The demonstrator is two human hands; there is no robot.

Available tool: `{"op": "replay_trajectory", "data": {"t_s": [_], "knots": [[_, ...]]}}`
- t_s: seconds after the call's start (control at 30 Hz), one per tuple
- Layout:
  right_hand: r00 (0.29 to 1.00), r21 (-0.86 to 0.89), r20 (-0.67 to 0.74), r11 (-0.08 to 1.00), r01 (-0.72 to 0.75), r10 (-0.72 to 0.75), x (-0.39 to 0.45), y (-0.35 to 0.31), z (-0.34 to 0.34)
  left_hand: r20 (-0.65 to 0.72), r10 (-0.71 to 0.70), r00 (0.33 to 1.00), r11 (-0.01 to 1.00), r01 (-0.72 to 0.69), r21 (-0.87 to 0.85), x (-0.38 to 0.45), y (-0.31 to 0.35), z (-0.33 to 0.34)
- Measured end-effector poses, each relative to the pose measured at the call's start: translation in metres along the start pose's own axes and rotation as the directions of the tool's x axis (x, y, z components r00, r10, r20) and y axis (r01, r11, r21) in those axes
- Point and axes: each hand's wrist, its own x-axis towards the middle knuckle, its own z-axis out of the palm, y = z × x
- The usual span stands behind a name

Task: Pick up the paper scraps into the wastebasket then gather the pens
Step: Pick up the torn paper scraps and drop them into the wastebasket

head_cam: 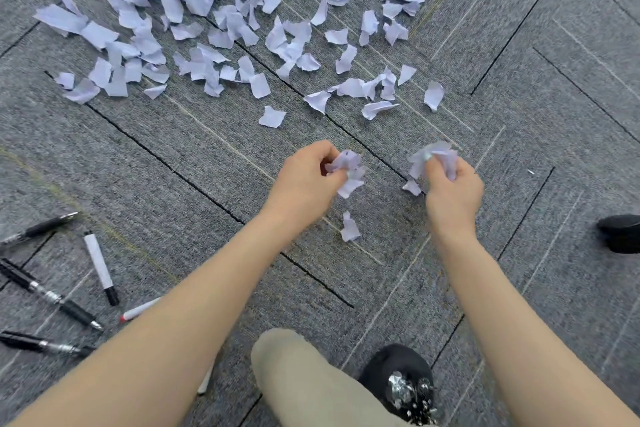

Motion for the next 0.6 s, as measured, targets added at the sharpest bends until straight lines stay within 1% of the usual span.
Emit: {"op": "replay_trajectory", "data": {"t_s": [0.07, 0.13, 0.17, 0.2, 0.27, 0.33, 0.4, 0.47, 0.6], "knots": [[1.0, 0.002, 0.014, 1.0, 0.003, -0.003, -0.006, -0.002, -0.009, 0.164, 0.009, 0.986, 1.0, -0.013, 0.025, -0.004, 0.004, -0.001], [0.998, -0.052, 0.052, 0.998, 0.025, -0.022, -0.014, 0.001, -0.016, 0.332, -0.014, 0.943, 0.991, -0.031, 0.128, -0.014, 0.001, 0.012], [0.996, -0.102, 0.085, 0.994, 0.042, -0.033, -0.017, 0.003, -0.018, 0.379, -0.037, 0.925, 0.979, -0.043, 0.201, -0.019, -0.004, 0.023], [0.991, -0.155, 0.126, 0.986, 0.061, -0.042, -0.02, 0.006, -0.018, 0.398, -0.06, 0.916, 0.961, -0.056, 0.272, -0.025, -0.01, 0.033], [0.985, -0.249, 0.168, 0.966, 0.064, -0.022, -0.024, 0.015, -0.015, 0.354, -0.069, 0.933, 0.929, -0.069, 0.364, -0.033, -0.022, 0.049], [0.989, -0.31, 0.145, 0.948, 0.076, -0.032, -0.027, 0.024, -0.009, 0.286, -0.047, 0.957, 0.925, -0.066, 0.373, -0.039, -0.027, 0.057], [0.988, -0.37, 0.123, 0.919, 0.134, -0.094, -0.029, 0.031, -0.005, 0.228, -0.02, 0.973, 0.931, -0.066, 0.36, -0.041, -0.027, 0.06], [0.985, -0.403, 0.103, 0.899, 0.169, -0.139, -0.032, 0.036, -0.002, 0.185, -0.028, 0.982, 0.941, -0.037, 0.337, -0.042, -0.027, 0.06], [0.984, -0.46, 0.075, 0.87, 0.178, -0.161, -0.035, 0.037, 0.0, 0.143, -0.082, 0.986, 0.97, 0.045, 0.241, -0.038, -0.033, 0.057]]}}
